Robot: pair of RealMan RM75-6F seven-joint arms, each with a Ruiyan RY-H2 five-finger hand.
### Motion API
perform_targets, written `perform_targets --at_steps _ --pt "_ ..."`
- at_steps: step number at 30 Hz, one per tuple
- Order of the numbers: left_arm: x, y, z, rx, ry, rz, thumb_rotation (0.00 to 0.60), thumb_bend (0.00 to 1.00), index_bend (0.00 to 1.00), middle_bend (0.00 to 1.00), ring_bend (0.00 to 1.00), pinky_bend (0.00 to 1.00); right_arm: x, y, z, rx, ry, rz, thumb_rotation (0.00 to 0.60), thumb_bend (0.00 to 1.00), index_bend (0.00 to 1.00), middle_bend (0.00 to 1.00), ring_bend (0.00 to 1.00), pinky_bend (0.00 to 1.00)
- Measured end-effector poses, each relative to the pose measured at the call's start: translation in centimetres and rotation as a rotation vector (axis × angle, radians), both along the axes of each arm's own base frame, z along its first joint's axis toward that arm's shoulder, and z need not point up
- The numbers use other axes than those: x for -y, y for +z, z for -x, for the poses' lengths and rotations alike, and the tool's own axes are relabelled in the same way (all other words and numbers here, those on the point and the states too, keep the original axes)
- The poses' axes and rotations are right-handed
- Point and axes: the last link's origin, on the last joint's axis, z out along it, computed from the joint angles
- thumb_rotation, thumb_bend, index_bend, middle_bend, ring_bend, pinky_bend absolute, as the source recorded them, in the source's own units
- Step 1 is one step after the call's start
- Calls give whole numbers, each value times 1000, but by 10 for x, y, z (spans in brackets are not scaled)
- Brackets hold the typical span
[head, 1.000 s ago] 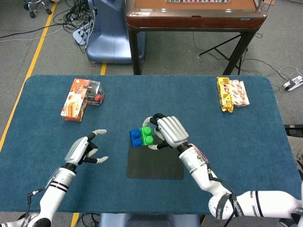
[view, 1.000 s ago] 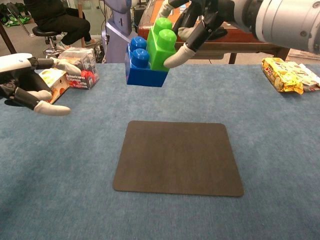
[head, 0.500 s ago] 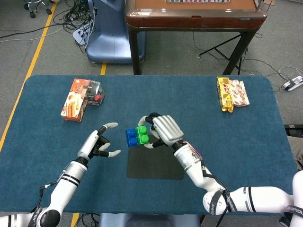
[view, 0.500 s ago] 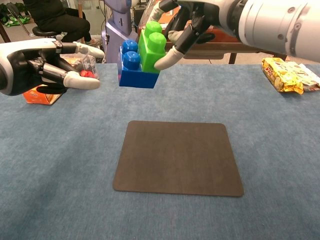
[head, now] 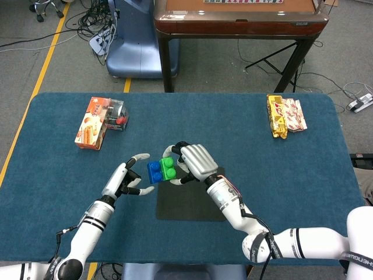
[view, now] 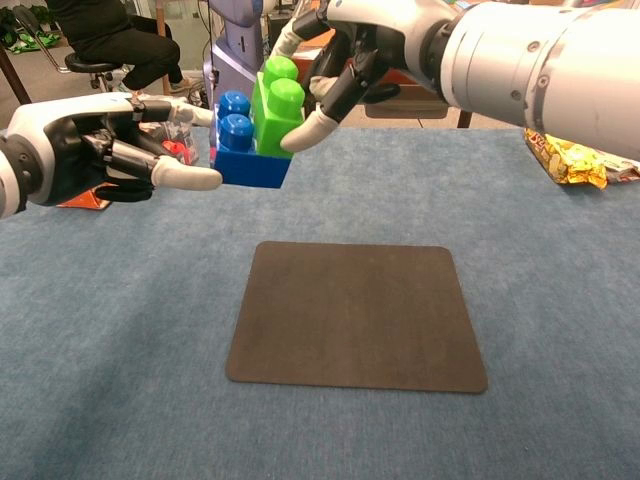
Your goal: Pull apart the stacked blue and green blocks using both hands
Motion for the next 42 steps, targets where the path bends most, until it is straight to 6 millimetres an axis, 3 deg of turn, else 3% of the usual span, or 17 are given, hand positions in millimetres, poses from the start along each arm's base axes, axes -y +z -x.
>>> perform_targets --at_steps 9,17,26,42 --pt "-1 -1 -2 0 15 -22 600 0 333 1000 1000 1000 0 -7 -5 15 5 -17 600 269 628 1000 1000 1000" --pt "0 -4 0 -1 20 -47 600 0 580 1000 1000 1000 -1 -10 -8 34 11 -21 600 290 635 1000 1000 1000" --pt "0 -8 3 -1 21 -66 600 0 754 1000 1000 1000 -1 -10 -7 68 3 -24 600 315 680 1000 1000 1000" --pt "6 -21 13 -68 -4 -59 600 0 778 1000 1000 1000 -4 5 -4 127 10 -27 600 315 706 1000 1000 1000"
